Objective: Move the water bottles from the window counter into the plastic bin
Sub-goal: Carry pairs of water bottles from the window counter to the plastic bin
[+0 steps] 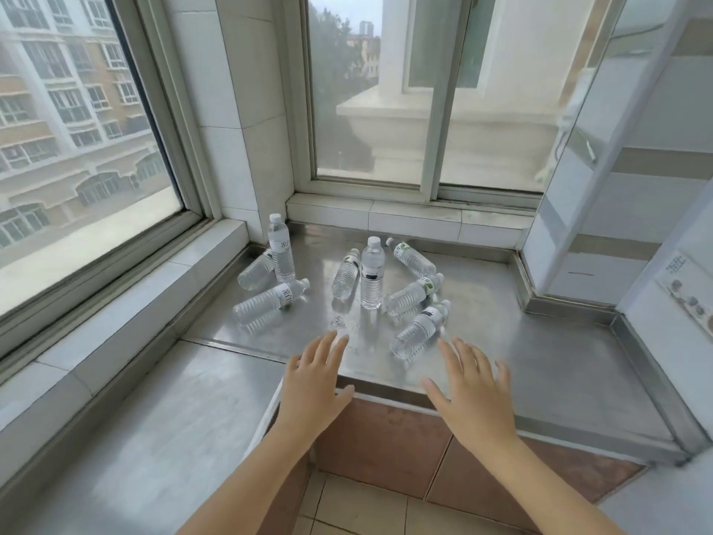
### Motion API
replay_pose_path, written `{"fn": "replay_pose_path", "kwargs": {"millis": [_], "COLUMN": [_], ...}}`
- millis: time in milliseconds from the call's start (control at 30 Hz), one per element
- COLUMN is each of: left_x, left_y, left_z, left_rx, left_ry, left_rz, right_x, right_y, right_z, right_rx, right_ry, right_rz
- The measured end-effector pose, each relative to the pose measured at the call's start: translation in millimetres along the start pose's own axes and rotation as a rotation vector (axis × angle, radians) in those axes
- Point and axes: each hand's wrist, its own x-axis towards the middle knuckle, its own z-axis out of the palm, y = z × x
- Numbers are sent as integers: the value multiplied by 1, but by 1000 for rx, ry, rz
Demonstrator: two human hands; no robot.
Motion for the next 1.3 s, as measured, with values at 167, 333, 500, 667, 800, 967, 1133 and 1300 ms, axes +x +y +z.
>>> {"fn": "replay_pose_path", "kwargs": {"millis": [167,333,500,667,800,967,1133,1300], "left_x": [65,136,205,268,316,368,393,393], "left_y": [3,17,31,47,67,83,86,85], "left_z": [32,65,98,135,168,206,228,221], "left_rx": [-17,-26,-67,-93,-71,-35,-107,-274], "left_ry": [-38,-114,-164,-215,-324,-525,-559,-508], "left_rz": [23,54,68,52,65,40,17,-68], "right_x": [58,122,174,204,216,228,234,246], "right_y": [18,35,48,56,63,66,56,49], "right_z": [30,77,121,142,155,171,188,194], "right_rx": [21,47,140,356,586,841,1098,1226], "right_ry": [-87,-156,-205,-315,-382,-424,-398,-349], "right_rz": [76,88,154,331,523,744,994,1081]}}
